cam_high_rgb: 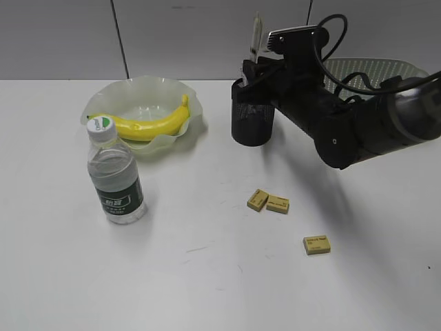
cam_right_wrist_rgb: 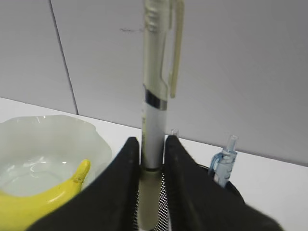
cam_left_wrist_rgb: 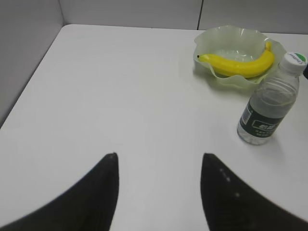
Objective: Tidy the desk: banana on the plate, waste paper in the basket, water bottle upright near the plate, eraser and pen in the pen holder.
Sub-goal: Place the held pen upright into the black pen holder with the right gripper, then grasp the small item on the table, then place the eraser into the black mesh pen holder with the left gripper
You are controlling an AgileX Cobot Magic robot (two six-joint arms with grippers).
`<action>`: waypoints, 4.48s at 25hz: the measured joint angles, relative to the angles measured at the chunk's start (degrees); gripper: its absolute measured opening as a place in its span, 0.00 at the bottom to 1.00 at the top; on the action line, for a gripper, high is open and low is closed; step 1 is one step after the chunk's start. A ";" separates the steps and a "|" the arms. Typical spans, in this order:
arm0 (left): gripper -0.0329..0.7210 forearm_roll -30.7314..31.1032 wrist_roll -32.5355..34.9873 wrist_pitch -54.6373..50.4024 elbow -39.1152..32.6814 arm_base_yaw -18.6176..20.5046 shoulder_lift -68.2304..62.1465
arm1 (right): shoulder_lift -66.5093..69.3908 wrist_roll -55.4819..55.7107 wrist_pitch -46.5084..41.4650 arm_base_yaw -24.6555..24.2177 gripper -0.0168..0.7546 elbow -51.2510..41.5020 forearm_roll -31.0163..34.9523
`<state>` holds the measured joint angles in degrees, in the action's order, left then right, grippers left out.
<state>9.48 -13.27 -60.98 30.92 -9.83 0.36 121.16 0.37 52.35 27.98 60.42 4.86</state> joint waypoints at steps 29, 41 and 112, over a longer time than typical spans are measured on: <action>0.49 -1.46 4.20 1.66 0.45 0.00 -7.84 | -92.18 -0.05 -115.99 0.00 0.53 -22.52 -3.64; 0.43 -42.85 48.44 22.40 14.29 -2.92 -49.45 | -119.06 0.39 -111.82 0.00 0.52 -31.26 -4.86; 0.27 -0.71 4.83 47.71 70.69 -26.77 -122.94 | -119.06 0.63 -111.82 0.00 0.42 -31.26 -4.86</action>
<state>8.77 -8.44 -13.27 101.61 -36.60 -122.58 2.09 0.99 -59.47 27.98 29.16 0.00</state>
